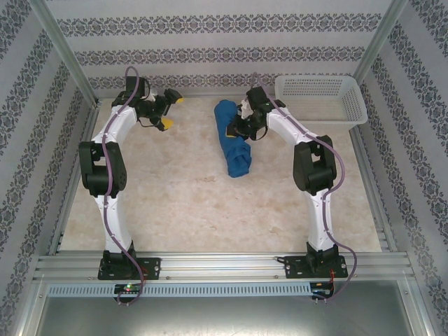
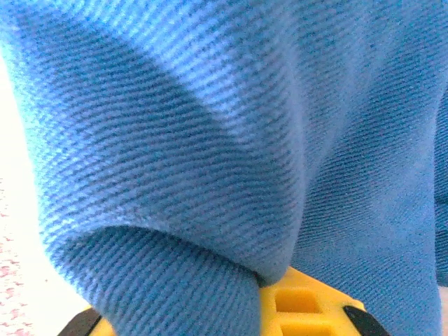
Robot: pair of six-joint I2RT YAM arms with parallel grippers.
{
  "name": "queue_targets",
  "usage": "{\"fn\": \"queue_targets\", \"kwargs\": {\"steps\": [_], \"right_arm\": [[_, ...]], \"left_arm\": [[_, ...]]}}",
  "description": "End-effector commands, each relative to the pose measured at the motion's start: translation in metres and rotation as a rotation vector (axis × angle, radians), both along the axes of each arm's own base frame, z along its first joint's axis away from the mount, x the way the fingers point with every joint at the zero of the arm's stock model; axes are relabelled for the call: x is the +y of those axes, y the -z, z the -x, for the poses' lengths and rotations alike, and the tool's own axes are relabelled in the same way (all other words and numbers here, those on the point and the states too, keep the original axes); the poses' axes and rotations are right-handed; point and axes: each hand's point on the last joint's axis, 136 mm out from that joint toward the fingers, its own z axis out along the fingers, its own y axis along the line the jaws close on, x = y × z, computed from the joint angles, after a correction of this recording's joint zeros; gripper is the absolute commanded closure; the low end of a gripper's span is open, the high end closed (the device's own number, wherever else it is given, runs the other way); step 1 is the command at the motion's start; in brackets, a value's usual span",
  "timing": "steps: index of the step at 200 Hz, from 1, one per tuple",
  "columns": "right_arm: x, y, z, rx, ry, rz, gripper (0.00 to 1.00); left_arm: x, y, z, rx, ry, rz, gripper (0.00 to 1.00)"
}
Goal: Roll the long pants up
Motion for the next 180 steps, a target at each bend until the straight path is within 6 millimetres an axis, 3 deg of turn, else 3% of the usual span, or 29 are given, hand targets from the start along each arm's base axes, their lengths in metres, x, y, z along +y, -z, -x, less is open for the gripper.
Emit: {"fn": "queue_targets", "kwargs": {"steps": [1,39,78,104,142,180], "right_arm": [[0.029,-0.047,0.0,-0.037,-0.041,-0.228,1.0],[0.028,-0.086,-0.028,-0.129,0.035,-0.36,1.0],[0.011,-0.135,-0.065,-0.238,0.161,-0.553,1.0],[-0.011,-0.162,-0.086,-0.298,0.232,-0.629,1.0],[-0.042,-0.202,-0.096,-0.39,0.29,-0.66,1.0],[-0.106,-0.247,-0.101,-0.525,0.436,-0.658,1.0]], "left_arm": [[-0.003,-0.008,0.005,-0.006,0.013,0.014,0.0],[-0.004,-0.003,0.007,0.003,0.015,0.016,0.0],[-0.004,-0.002,0.009,0.006,0.021,0.015,0.0],[-0.001,-0.006,0.009,0.006,0.025,0.012,0.0],[0.007,-0.009,0.007,0.007,0.017,0.014,0.0],[0.01,-0.009,0.005,0.014,0.017,0.016,0.0]]}}
